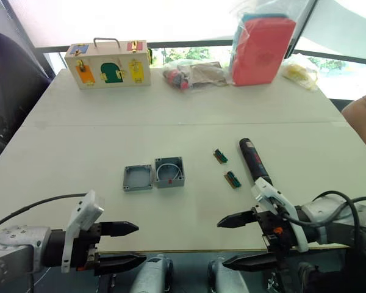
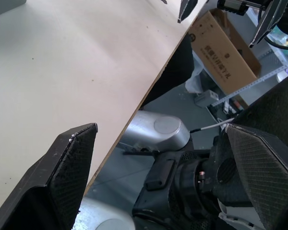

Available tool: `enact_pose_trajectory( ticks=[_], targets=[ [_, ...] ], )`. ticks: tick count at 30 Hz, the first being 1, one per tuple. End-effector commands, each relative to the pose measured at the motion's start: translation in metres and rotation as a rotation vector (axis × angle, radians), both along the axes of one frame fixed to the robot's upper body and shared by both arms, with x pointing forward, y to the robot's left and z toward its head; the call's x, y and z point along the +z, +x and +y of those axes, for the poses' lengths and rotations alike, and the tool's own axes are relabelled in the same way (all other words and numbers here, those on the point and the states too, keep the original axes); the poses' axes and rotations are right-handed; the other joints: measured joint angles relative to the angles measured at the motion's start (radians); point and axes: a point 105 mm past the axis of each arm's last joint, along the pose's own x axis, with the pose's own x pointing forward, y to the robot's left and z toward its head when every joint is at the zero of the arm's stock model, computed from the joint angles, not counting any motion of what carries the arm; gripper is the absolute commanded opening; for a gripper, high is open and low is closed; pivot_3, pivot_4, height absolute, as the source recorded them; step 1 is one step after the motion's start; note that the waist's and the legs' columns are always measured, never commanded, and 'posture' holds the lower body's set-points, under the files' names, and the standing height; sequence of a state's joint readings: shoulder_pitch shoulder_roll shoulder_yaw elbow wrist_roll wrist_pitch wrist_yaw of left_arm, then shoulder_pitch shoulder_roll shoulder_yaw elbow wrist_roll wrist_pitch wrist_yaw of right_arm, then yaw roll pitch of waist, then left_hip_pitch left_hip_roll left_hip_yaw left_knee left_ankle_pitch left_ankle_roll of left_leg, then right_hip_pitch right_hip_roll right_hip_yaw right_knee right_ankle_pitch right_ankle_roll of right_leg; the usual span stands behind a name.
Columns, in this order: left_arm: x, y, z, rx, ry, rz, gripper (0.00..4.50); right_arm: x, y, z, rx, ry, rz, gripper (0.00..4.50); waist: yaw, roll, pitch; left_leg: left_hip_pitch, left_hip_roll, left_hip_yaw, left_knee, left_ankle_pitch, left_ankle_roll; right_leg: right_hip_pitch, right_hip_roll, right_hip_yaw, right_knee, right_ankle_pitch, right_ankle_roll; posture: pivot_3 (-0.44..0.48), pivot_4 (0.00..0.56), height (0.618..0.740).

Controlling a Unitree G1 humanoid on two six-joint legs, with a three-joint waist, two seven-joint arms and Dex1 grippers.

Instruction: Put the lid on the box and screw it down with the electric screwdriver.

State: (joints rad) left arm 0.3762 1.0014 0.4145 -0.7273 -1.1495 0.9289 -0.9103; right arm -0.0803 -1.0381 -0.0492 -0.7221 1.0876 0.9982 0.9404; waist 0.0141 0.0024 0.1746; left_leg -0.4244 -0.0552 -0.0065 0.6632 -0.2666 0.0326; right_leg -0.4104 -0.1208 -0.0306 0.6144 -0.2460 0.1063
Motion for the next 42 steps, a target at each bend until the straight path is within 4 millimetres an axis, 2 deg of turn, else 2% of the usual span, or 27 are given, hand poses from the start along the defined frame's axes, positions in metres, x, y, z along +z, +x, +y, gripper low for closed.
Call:
enact_pose_trajectory(
  ticks=[1, 6, 15, 21, 24, 26, 28, 32, 36, 42],
  targets=[
    [0.008, 0.001, -0.001, -0.01, -0.005, -0.029, 4.41, 0.005, -0.003, 0.005, 0.02, 0.029, -0.008, 4.5, 0.0, 0.0, 0.0, 0.0, 0.0, 0.0, 0.0, 0.0, 0.0, 0.0, 0.0, 0.0, 0.0, 0.0, 0.0, 0.0, 0.15, 0.74],
    [0.009, 0.004, 0.001, -0.011, 0.005, -0.038, 4.41, 0.005, 0.0, 0.005, 0.011, 0.029, -0.015, 4.5, 0.0, 0.0, 0.0, 0.0, 0.0, 0.0, 0.0, 0.0, 0.0, 0.0, 0.0, 0.0, 0.0, 0.0, 0.0, 0.0, 0.15, 0.74],
    [0.016, 0.019, 0.01, 0.003, 0.018, -0.079, 4.41, 0.018, 0.014, 0.011, -0.044, 0.102, -0.065, 4.5, 0.0, 0.0, 0.0, 0.0, 0.0, 0.0, 0.0, 0.0, 0.0, 0.0, 0.0, 0.0, 0.0, 0.0, 0.0, 0.0, 0.15, 0.74],
    [0.018, 0.047, 0.023, 0.017, 0.164, -0.2, 4.41, 0.021, 0.031, 0.016, -0.149, 0.095, -0.142, 4.5, 0.0, 0.0, 0.0, 0.0, 0.0, 0.0, 0.0, 0.0, 0.0, 0.0, 0.0, 0.0, 0.0, 0.0, 0.0, 0.0, 0.15, 0.74],
    [0.026, 0.063, 0.029, -0.034, 0.304, -0.227, 4.41, 0.032, 0.043, 0.02, -0.212, 0.141, -0.158, 4.5, 0.0, -0.002, 0.001, 0.0, 0.0, 0.0, 0.0, 0.0, 0.0, -0.001, 0.0, 0.0, 0.0, 0.0, 0.0, 0.0, 0.15, 0.74],
    [0.045, 0.077, 0.023, -0.101, 0.327, -0.302, 4.41, 0.042, 0.052, 0.022, -0.245, 0.18, -0.166, 4.5, 0.0, -0.002, 0.001, -0.001, 0.0, 0.0, 0.0, 0.0, 0.0, -0.001, 0.001, 0.0, 0.0, 0.0, -0.001, 0.0, 0.15, 0.74],
    [0.062, 0.095, 0.012, -0.163, 0.351, -0.413, 4.41, 0.042, 0.06, 0.021, -0.285, 0.141, -0.197, 4.5, 0.003, -0.002, 0.001, -0.001, 0.0, 0.0, 0.0, 0.0, 0.0, -0.001, 0.001, 0.0, 0.0, 0.001, -0.001, 0.0, 0.15, 0.74],
    [0.072, 0.12, -0.006, -0.277, 0.43, -0.528, 4.41, 0.042, 0.067, 0.028, -0.315, 0.1, -0.311, 4.5, -0.005, -0.002, 0.001, -0.001, -0.001, 0.001, 0.0, 0.001, 0.0, -0.001, 0.002, -0.001, 0.001, 0.003, 0.003, 0.0, 0.15, 0.74],
    [0.067, 0.136, -0.042, -0.438, 0.486, -0.553, 4.41, 0.027, 0.074, 0.03, -0.389, 0.018, -0.398, 4.5, 0.0, -0.005, 0.003, -0.002, -0.001, 0.001, 0.001, 0.001, 0.0, -0.002, 0.006, -0.002, 0.004, 0.003, 0.004, 0.0, 0.15, 0.74],
    [0.046, 0.152, -0.066, -0.512, 0.542, -0.517, 4.41, 0.019, 0.074, 0.038, -0.444, 0.004, -0.433, 4.5, -0.008, -0.006, 0.003, -0.002, -0.001, 0.002, 0.004, 0.0, 0.002, -0.001, 0.007, -0.001, 0.007, 0.004, 0.009, 0.0, 0.15, 0.74]
  ],
)
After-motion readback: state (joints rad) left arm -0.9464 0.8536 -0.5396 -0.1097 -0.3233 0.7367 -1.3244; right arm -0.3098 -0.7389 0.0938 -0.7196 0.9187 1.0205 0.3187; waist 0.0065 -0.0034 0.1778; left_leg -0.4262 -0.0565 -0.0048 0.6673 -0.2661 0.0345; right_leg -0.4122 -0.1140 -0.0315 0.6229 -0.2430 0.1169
